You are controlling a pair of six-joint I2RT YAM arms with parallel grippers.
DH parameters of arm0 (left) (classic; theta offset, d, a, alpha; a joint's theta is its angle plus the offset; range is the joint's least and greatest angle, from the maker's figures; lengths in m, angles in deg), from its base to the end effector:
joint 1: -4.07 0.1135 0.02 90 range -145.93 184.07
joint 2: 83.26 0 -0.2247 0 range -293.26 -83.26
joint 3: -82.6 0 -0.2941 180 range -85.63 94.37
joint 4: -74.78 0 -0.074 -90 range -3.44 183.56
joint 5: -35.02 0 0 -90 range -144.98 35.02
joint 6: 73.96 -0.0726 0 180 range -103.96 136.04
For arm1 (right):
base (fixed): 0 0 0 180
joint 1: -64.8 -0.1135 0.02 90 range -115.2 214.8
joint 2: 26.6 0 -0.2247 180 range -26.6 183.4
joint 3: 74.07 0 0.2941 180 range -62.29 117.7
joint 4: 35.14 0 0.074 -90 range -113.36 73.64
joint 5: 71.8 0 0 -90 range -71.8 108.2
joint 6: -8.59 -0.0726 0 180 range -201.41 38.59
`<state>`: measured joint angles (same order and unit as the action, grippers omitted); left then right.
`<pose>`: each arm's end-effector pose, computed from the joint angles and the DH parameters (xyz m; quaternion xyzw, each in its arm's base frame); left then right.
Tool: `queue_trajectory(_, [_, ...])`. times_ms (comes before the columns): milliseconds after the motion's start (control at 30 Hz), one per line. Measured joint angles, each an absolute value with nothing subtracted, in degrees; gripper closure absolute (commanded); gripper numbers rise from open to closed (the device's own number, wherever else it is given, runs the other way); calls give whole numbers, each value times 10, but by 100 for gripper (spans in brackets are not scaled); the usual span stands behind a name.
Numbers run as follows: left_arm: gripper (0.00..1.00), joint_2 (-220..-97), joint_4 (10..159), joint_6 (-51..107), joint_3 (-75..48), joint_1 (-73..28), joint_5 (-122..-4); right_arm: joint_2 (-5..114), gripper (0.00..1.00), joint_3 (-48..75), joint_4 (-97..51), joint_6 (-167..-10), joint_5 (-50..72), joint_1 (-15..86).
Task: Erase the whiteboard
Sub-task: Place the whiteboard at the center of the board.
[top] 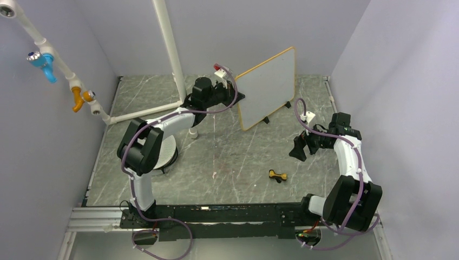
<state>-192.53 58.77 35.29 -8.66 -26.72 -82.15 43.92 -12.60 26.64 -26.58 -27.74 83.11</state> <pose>0.4192 -0.2884 0.2115 0.2304 0.6942 -0.4353 0.5248 0.2788 -0.0373 0.1615 -0.3462 0.8418 0.2177 0.3524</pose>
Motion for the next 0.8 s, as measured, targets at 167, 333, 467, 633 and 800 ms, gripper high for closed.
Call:
queue_trajectory(167, [69, -1927, 579, 353, -87, -267, -817, 439, 0, -126, 268, -264, -280, 831])
queue_trajectory(333, [58, -1917, 572, 352, -99, -267, -796, 439, 0, -126, 272, -263, -284, 831])
queue_trajectory(467, [56, -1899, 573, 347, -117, -263, -781, 439, 0, -126, 273, -261, -285, 831])
queue_trajectory(633, [54, -1876, 573, 336, -121, -263, -771, 439, 0, -126, 274, -260, -286, 831])
queue_trajectory(800, [43, -1864, 573, 330, -124, -263, -768, 439, 0, -126, 274, -260, -286, 831])
